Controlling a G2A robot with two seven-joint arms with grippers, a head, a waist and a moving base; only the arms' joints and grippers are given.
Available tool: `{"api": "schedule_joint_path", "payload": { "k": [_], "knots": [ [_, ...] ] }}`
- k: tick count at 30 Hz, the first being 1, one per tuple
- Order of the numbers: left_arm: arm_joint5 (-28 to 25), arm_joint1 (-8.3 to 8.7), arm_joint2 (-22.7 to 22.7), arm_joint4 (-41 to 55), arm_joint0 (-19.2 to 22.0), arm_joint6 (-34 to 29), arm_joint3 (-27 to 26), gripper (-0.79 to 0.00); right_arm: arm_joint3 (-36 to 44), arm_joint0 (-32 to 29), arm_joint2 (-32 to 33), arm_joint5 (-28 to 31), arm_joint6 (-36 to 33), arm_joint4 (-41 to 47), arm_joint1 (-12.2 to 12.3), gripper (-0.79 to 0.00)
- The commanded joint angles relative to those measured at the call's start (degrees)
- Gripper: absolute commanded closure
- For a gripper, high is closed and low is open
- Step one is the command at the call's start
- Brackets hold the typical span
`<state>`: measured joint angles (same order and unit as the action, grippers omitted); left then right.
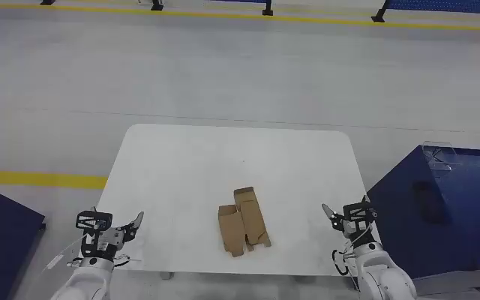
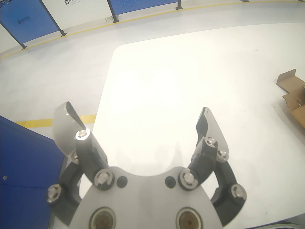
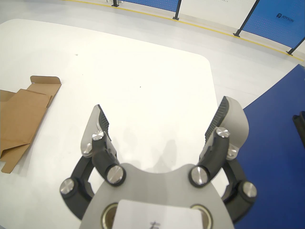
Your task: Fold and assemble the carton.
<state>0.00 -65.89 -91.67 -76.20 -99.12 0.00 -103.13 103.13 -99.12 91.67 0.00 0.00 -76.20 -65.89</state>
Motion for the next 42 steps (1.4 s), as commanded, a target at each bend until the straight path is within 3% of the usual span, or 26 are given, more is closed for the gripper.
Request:
{"api": "schedule_joint_path", "payload": {
  "k": [1,10,13,18,22,24,29,35,42],
  "knots": [
    [0.0,0.0,0.0,0.0,0.0,0.0,0.0,-0.785,0.0,0.0,0.0,0.0,0.0,0.0,0.0,-0.785],
    [0.0,0.0,0.0,0.0,0.0,0.0,0.0,-0.785,0.0,0.0,0.0,0.0,0.0,0.0,0.0,-0.785],
    [-3.66,-0.25,1.22,6.47,0.09,-3.18,-2.44,-0.785,0.0,0.0,0.0,0.0,0.0,0.0,0.0,-0.785],
    [-5.27,-1.08,5.61,24.95,1.56,-16.3,-8.02,-0.785,0.0,0.0,0.0,0.0,0.0,0.0,0.0,-0.785],
    [-5.27,-1.65,10.28,45.24,5.87,-32.32,-8.48,-0.785,0.0,0.0,0.0,0.0,0.0,0.0,0.0,-0.785],
    [-4.1,-1.94,12.33,53.69,9.48,-38.45,-7.03,-0.785,0.0,0.0,0.0,0.0,0.0,0.0,0.0,-0.785],
    [0.16,-3.09,21.1,60.22,19.42,-45.87,1.43,-0.785,0.0,0.0,0.0,0.0,0.0,0.0,0.0,-0.785],
    [2.41,-4.93,29.74,59.9,28.27,-43.27,11.49,-0.785,0.0,0.0,0.0,0.0,0.0,0.0,0.0,-0.785],
    [2.93,-5.57,31.26,60.41,30.66,-39.76,16.38,-0.717,0.0,0.0,0.0,0.0,0.0,0.0,0.0,-0.785]
  ]
}}
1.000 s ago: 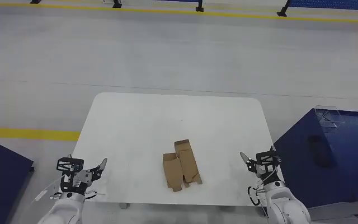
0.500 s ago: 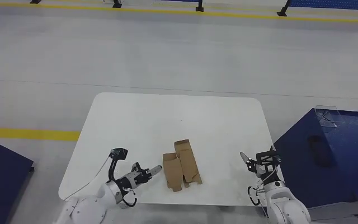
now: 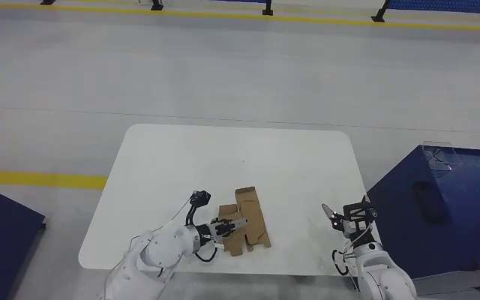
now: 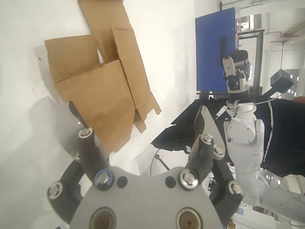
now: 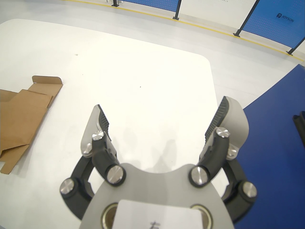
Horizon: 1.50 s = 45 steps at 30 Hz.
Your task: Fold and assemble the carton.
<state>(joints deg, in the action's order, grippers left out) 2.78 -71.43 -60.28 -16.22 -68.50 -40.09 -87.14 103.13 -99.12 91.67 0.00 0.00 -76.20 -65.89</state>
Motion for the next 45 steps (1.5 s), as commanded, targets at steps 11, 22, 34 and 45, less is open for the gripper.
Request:
{"api": "schedule_joint_path", "payload": {
  "k": [11,22,34,45],
  "knots": [
    [0.48,0.54,-2.16,-0.26,-2.28,2.26,-1.73,-0.739,0.0,0.0,0.0,0.0,0.0,0.0,0.0,-0.785],
    [-0.96,-0.1,-0.62,5.18,0.98,-0.69,5.98,-0.345,0.0,0.0,0.0,0.0,0.0,0.0,0.0,-0.785],
    [-5.12,-0.75,-0.14,11.31,3.79,-1.85,11.46,0.0,0.0,0.0,0.0,0.0,0.0,0.0,0.0,-0.785],
    [-9.41,1.09,-5.84,13.21,-3.99,-3.32,-3.93,0.0,0.14,-0.01,-0.1,0.98,-0.9,2.34,-0.07,-0.785]
  ]
}}
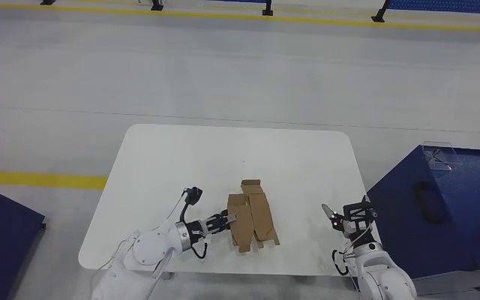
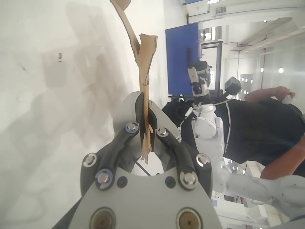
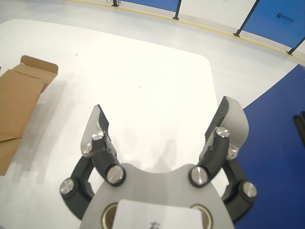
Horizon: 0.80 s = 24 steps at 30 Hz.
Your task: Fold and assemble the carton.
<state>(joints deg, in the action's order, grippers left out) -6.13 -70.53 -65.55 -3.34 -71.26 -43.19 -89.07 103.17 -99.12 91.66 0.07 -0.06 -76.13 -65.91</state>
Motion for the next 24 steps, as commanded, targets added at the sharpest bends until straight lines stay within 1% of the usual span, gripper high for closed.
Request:
{"api": "schedule_joint_path", "payload": {
  "k": [1,2,3,4,5,6,7,10,11,13,16,19,21,24],
  "knots": [
    [-1.0,0.37,-1.11,0.76,-2.29,-0.53,-3.62,0.0,0.6,0.02,0.57,4.2,-5.08,7.61,-0.03,-0.785],
    [-1.41,0.55,-1.54,0.77,-3.23,-0.85,-4.96,0.0,2.07,0.58,2.26,9.52,-8.26,13.38,0.2,-0.785],
    [-1.74,0.73,-1.89,0.79,-4.32,-1.03,-6.39,0.0,1.41,1.05,5.19,13.68,-11.97,23.62,0.34,-0.785],
    [-2.02,0.78,-1.99,1.13,-4.84,-0.98,-7.07,0.0,1.18,1.56,6.06,15.89,-15.13,29.38,0.42,-0.785],
    [-2.59,0.85,-2.14,1.51,-5.56,-0.8,-7.89,0.0,0.23,2.69,7.38,19.05,-19.8,37.92,0.59,-0.785],
    [-3.25,0.92,-2.19,1.79,-6.2,-0.76,-8.48,0.0,-1.41,4.07,8.18,20.96,-25.73,45.45,0.82,-0.785],
    [-3.95,0.99,-2.24,1.92,-6.72,-0.8,-8.91,0.0,-2.73,5.91,8.82,22.26,-30.89,51.2,1.09,-0.785],
    [-4.59,1.06,-2.32,1.83,-7.16,-0.7,-9.18,0.0,-7.43,10.28,7.86,25.94,-45.35,69.71,1.64,-0.785],
    [-4.59,1.06,-2.32,1.83,-7.16,-0.7,-9.18,0.0,-9.59,12.21,7.08,26.67,-51.7,77.15,1.87,-0.785],
    [-4.59,1.06,-2.32,1.83,-7.16,-0.7,-9.18,0.0,-12.35,14.67,6.11,26.89,-59.04,84.95,2.16,-0.785],
    [-4.59,1.06,-2.32,1.83,-7.16,-0.7,-9.18,0.0,-17.27,18.64,2.78,27.37,-66.42,90.49,2.31,-0.785],
    [-3.86,0.97,-1.16,2.34,-7.43,-0.54,-9.38,0.0,-21.42,22.01,-0.67,28.51,-70.97,94.82,2.17,-0.785],
    [-3.39,0.89,-0.84,3.24,-7.13,0.01,-9.3,0.0,-23.91,23.61,-1.97,28.98,-72.29,96.61,2.12,-0.785],
    [-3.0,0.74,-0.28,5.93,-6.66,0.09,-8.98,0.0,-26.23,25.65,-4.04,27.89,-74.98,99.17,2.06,-0.785]
  ]
}}
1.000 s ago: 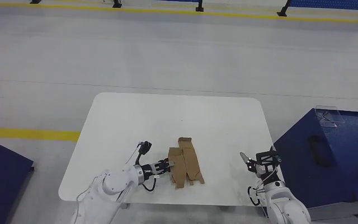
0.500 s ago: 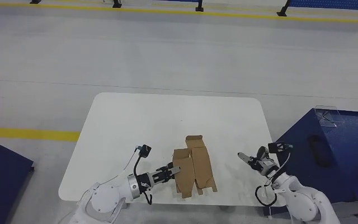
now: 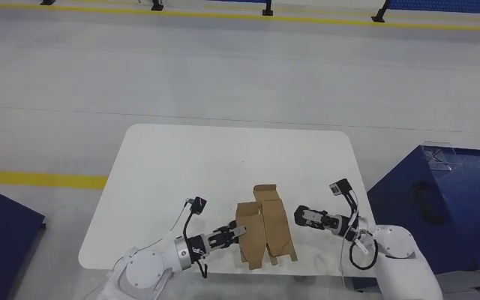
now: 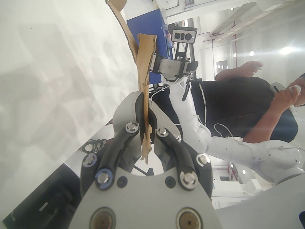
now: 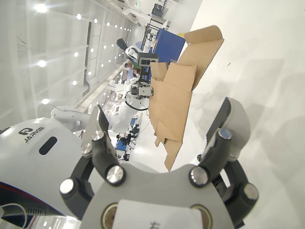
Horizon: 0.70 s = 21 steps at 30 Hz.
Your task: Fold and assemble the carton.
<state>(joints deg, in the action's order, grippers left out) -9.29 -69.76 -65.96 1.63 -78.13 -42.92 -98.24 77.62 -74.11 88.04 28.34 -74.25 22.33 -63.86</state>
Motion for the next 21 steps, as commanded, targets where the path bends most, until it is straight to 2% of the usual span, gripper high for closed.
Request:
{"api": "schedule_joint_path", "payload": {
  "k": [1,5,6,10,19,21],
  "knots": [
    [0.16,-0.06,0.22,1.66,0.5,-0.28,0.36,0.0,-1.28,1.12,-0.89,-0.37,-1.14,1.0,0.01,-0.785],
    [-1.2,-0.18,0.74,3.12,0.75,0.61,0.61,0.0,-2.99,2.4,-3.23,-1.51,-2.1,1.8,-0.09,-0.785],
    [-1.34,-0.16,0.82,3.27,0.76,0.56,0.61,0.0,-3.34,2.7,-3.87,-2.23,-3.06,3.16,-0.14,-0.659],
    [-2.92,-0.2,1.31,4.45,0.38,1.0,0.69,0.0,-4.07,4.2,-5.79,-5.34,-7.03,8.53,-0.21,0.0],
    [-3.75,0.07,1.78,4.28,0.11,-0.01,0.41,-0.015,-5.03,4.69,-7.29,-5.24,-6.93,9.5,0.23,0.0],
    [-3.82,0.15,1.72,4.3,-0.11,-0.11,0.33,-0.323,-5.52,4.77,-7.99,-4.71,-6.17,8.32,0.22,0.0]
  ]
}}
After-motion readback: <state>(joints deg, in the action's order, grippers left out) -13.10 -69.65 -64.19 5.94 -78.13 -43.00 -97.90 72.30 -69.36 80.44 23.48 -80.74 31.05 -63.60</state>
